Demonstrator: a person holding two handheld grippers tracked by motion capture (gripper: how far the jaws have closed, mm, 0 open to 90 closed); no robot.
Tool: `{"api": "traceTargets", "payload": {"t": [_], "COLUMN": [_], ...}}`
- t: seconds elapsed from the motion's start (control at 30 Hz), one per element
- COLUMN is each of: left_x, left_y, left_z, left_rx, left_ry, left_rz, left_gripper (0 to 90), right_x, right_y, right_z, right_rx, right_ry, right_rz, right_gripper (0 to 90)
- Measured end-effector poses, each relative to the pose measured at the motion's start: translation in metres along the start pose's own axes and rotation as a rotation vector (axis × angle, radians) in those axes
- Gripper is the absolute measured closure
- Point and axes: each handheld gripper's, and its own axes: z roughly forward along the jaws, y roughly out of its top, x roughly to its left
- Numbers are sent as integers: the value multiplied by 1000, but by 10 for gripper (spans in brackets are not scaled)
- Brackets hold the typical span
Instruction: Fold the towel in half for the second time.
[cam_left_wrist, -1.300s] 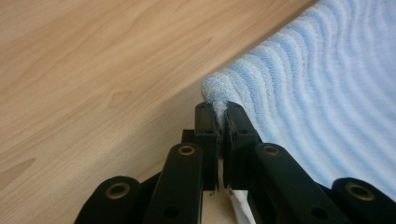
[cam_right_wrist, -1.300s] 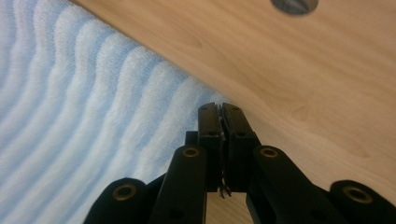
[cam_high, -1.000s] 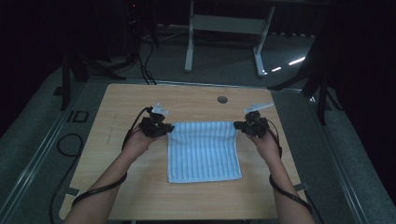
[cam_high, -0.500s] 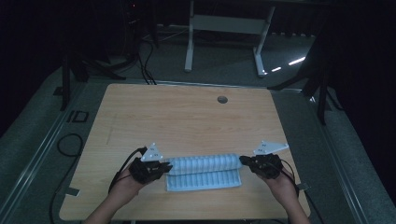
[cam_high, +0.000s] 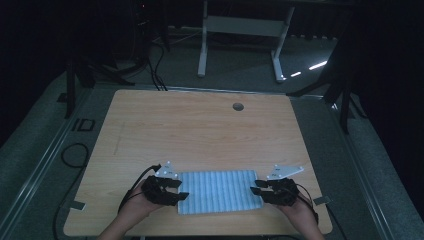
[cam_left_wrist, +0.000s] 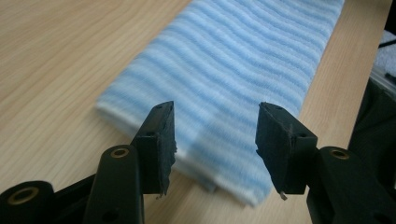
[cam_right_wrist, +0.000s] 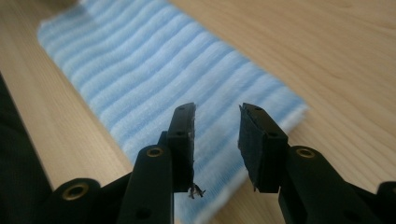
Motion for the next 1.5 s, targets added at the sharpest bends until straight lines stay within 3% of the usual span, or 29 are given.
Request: {"api": "traceTargets", "payload": {"t": [0.17,0.23,0.27,0.33,0.47,0.63,0.73,0.77,0.87,1.17,1.5], "left_x": [-1,0,2,7,19,32,48,48,65,94,121], "left_y": [3,4,4,3,5,9,13,13,17,22,25], "left_z": [17,26,35,41,42,43,43,43,43,38,34], "left_rx": [28,46,74,81,61,61,56,56,57,74,86], "left_ry": [-16,-2,2,4,6,22,56,56,62,98,156], "left_rz": [10,16,21,15,-17,-26,-49,-49,-52,-82,-116], "left_gripper": [476,479,479,488,490,489,490,490,489,488,489], "right_x": [-1,-3,-7,-10,-18,-29,-39,-39,-46,-56,-70], "right_y": [1,2,3,5,11,22,34,34,45,70,92], "right_z": [25,29,40,50,61,72,83,83,92,113,134], "right_rx": [45,53,81,104,114,120,115,115,115,132,137], "right_ry": [4,2,-15,-25,-27,-23,-23,-23,-22,-25,6], "right_rz": [-2,-4,-10,-18,-10,-5,6,6,15,18,50], "right_gripper": [657,658,658,658,658,658,657,657,656,603,587]}}
